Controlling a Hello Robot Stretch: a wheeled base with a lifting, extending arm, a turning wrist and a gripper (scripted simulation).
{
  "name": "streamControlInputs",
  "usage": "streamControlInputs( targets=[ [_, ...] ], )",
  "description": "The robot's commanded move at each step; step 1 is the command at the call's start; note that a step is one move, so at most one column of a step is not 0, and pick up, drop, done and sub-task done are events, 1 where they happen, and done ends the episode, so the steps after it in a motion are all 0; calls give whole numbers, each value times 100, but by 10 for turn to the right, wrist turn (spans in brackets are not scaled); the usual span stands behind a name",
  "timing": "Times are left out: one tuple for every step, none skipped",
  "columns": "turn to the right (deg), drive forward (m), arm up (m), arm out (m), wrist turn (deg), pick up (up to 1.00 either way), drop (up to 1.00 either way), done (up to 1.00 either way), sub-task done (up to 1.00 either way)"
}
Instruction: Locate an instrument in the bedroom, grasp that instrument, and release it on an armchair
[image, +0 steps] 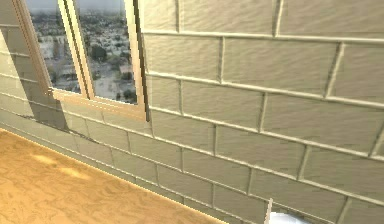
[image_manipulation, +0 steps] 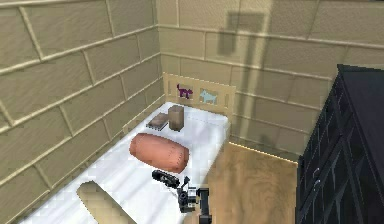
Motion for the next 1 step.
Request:
streamControlInputs(
  targets=[
    [0,0,50,0,0,0,0,0,0]
  ],
)
